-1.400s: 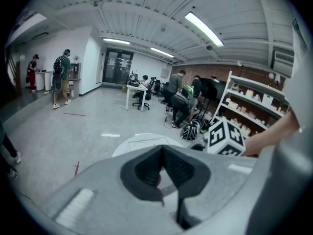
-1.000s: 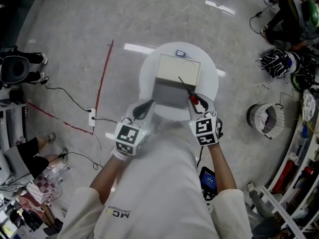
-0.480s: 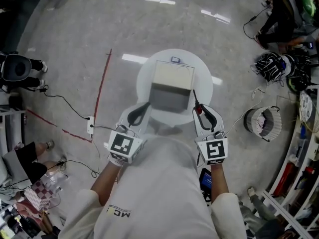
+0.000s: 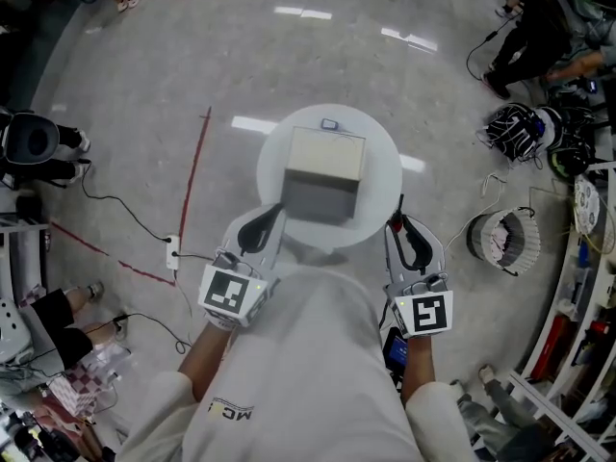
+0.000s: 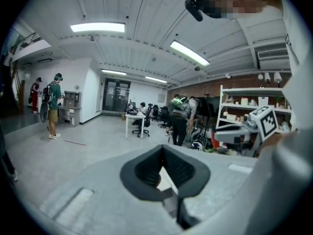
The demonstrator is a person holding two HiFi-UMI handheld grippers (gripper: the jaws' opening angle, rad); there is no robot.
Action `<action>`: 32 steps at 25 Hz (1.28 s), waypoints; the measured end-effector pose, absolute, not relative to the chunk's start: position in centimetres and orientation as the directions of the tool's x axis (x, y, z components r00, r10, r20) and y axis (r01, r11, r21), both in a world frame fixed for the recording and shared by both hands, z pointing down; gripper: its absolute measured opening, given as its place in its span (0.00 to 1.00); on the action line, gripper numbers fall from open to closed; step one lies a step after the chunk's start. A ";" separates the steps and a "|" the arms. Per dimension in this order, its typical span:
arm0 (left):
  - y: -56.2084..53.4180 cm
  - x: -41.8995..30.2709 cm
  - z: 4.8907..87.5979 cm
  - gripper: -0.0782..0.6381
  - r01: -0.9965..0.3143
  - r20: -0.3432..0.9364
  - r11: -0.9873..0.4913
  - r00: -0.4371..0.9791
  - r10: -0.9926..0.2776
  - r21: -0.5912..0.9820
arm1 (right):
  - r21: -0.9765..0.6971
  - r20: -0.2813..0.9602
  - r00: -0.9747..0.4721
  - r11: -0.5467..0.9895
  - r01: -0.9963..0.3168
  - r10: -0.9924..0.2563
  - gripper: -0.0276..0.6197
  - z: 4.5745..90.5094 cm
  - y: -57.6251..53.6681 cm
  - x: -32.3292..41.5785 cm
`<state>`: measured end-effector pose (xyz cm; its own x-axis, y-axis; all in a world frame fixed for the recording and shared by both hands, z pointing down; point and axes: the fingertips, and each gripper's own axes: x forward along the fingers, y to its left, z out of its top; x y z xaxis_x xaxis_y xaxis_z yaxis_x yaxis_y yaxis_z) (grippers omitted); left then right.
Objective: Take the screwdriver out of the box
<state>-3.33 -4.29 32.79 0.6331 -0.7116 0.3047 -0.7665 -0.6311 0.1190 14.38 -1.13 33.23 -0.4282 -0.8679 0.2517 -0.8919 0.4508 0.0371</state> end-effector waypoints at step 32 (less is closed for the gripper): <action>-2.9 -1.5 31.6 0.11 -0.735 0.266 -0.665 0.673 -0.690 0.132 | -0.013 0.158 -0.421 0.424 -0.906 -0.893 0.18 30.9 0.6 15.6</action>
<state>-1.51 -2.89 31.62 0.6727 -0.6903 0.2664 -0.7348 -0.6654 0.1315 15.60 0.61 30.88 -0.4206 -0.8933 0.1582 -0.9055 0.4241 -0.0128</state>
